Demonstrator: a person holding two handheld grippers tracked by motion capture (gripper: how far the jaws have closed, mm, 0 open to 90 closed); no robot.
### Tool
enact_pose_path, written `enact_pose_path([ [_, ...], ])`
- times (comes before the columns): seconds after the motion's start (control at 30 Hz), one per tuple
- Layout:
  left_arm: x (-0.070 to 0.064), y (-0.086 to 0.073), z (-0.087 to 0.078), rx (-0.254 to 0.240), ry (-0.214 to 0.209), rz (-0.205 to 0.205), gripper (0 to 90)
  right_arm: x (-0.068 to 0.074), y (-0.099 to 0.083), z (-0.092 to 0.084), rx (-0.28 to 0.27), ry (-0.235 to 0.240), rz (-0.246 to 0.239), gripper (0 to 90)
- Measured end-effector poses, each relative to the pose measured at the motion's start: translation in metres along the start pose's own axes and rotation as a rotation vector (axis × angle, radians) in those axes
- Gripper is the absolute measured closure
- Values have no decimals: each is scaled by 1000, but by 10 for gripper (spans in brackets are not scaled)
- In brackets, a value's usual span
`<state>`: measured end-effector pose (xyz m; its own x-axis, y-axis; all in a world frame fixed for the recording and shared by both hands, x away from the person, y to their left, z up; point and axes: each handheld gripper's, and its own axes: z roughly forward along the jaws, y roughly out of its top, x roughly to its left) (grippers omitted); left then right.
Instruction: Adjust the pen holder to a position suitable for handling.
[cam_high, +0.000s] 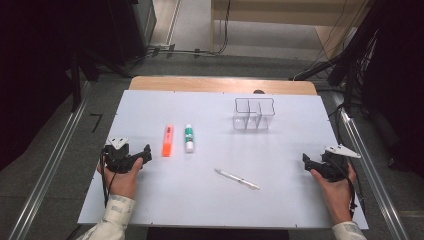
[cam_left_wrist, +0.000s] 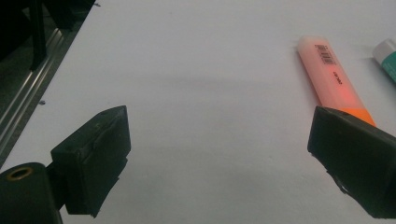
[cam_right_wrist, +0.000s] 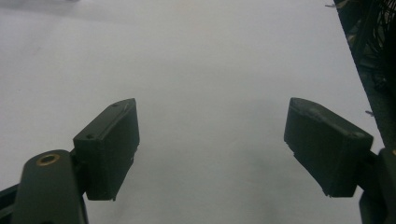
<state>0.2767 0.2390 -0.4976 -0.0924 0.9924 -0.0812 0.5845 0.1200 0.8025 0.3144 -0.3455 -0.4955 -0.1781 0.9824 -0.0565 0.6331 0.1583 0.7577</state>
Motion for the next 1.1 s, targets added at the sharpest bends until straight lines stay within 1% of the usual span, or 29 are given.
enact_pose_path([
  [0.1, -2, 0, -1, -5, 0, 0, 64, 1, 1, 1, 1, 4, -1, 168],
  [0.2, -6, 1, -2, -6, -9, 0, 64, 1, 1, 1, 2, 6, -1, 168],
  [0.3, -14, 4, -1, -1, -33, 3, 71, 0, 3, 1, -6, 9, 6, 169],
  [0.33, -18, 5, 0, -7, -41, 1, 85, -1, 4, 2, -5, 12, 10, 171],
  [0.37, -21, 7, 0, -13, -47, 4, 162, 0, 7, 4, -7, 19, 8, 207],
  [0.4, -26, 8, -1, -20, -52, 15, 247, 1, 8, 4, -8, 24, 7, 207],
  [0.43, -35, 12, -2, -37, -44, 45, 383, 1, 10, 4, -9, 31, 4, 291],
  [0.47, -35, 12, -2, -37, -44, 45, 560, 2, 12, 5, -13, 45, 8, 372],
  [0.5, -44, 18, -1, -55, -83, 45, 669, 2, 15, 5, -18, 64, 6, 456],
  [0.53, -50, 21, 1, -61, -84, 61, 741, 2, 18, 6, -22, 80, 6, 546],
  [0.57, -57, 24, 3, -67, -77, 78, 789, 2, 20, 7, -23, 96, 2, 632],
  [0.63, -72, 29, 8, -67, -92, 97, 888, 4, 27, 12, -12, 93, 2, 776],
  [0.67, -82, 32, 12, -66, -99, 108, 900, 5, 31, 14, -18, 90, -2, 836],
  [0.7, -92, 35, 15, -62, -102, 130, 900, 6, 34, 17, -29, 86, -3, 864],
  [0.73, -102, 38, 19, -55, -107, 153, 900, 8, 39, 19, -36, 89, -5, 880],
  [0.8, -123, 46, 29, -29, -121, 177, 900, 13, 49, 27, -49, 96, -1, 881],
  [0.83, -134, 50, 35, -23, -126, 185, 900, 15, 54, 32, -53, 101, 4, 881],
  [0.9, -157, 59, 44, -21, -122, 227, 900, 22, 64, 43, -55, 103, 10, 881],
  [0.93, -168, 63, 48, -22, -123, 238, 900, 25, 68, 49, -59, 108, 8, 881],
  [1.03, -197, 72, 59, -28, -142, 247, 900, 36, 82, 65, -67, 105, 6, 881],
  [1.1, -213, 77, 68, -26, -154, 246, 900, 42, 90, 74, -66, 105, 6, 881],
])
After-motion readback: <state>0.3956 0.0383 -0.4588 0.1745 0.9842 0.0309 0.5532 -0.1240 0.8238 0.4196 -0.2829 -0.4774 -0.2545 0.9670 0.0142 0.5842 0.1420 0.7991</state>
